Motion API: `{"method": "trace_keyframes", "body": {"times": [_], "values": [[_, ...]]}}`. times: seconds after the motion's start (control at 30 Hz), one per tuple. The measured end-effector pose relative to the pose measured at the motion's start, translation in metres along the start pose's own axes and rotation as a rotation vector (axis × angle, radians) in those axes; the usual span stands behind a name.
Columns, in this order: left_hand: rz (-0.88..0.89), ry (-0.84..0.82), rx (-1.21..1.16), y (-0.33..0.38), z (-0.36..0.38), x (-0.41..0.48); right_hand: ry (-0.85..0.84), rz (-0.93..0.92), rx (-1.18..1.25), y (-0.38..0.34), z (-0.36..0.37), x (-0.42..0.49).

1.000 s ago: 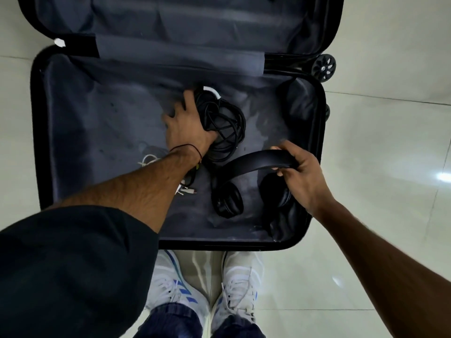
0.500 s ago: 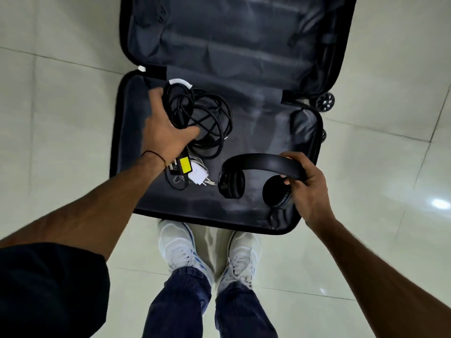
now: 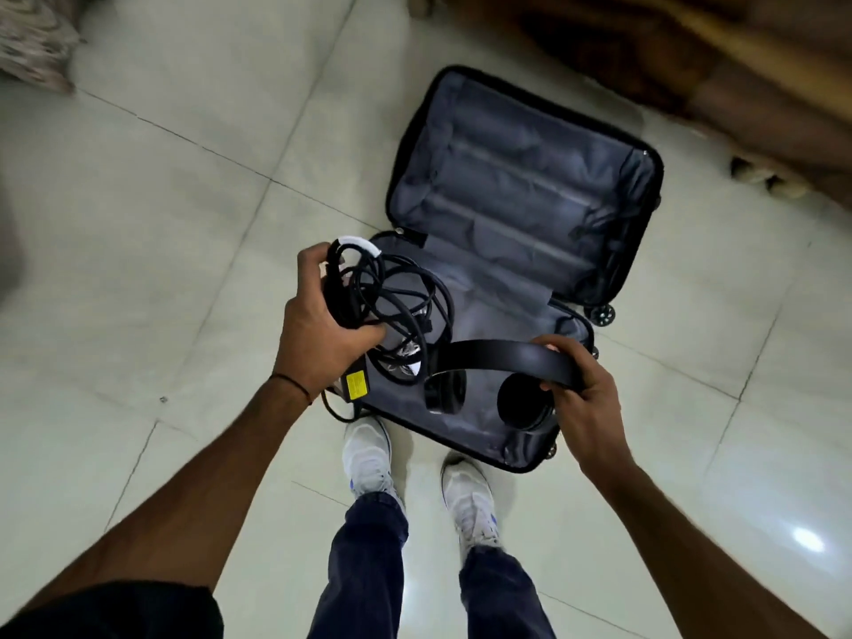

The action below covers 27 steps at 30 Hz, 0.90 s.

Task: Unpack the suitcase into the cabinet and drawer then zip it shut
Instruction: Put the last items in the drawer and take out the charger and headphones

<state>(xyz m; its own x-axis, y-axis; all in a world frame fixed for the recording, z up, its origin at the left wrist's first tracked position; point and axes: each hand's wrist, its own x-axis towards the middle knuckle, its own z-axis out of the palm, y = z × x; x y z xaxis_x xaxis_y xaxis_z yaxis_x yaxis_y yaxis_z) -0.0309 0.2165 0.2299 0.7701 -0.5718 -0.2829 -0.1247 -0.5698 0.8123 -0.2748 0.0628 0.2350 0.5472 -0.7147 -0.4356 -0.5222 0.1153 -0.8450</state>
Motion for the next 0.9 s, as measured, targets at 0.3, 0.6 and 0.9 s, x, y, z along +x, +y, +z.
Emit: {"method": "trace_keyframes", "body": {"times": [0.3, 0.6, 0.9], "values": [[-0.076, 0.29, -0.43, 0.095, -0.104, -0.111, -0.136, -0.137, 0.02, -0.119, -0.03, -0.073], [-0.06, 0.79, -0.636, 0.196, -0.244, -0.29, -0.411, -0.274, -0.03, -0.292, -0.026, -0.19], [-0.15, 1.259, -0.703, 0.192, -0.361, -0.486, -0.687, -0.426, -0.09, -0.399, 0.108, -0.353]]}}
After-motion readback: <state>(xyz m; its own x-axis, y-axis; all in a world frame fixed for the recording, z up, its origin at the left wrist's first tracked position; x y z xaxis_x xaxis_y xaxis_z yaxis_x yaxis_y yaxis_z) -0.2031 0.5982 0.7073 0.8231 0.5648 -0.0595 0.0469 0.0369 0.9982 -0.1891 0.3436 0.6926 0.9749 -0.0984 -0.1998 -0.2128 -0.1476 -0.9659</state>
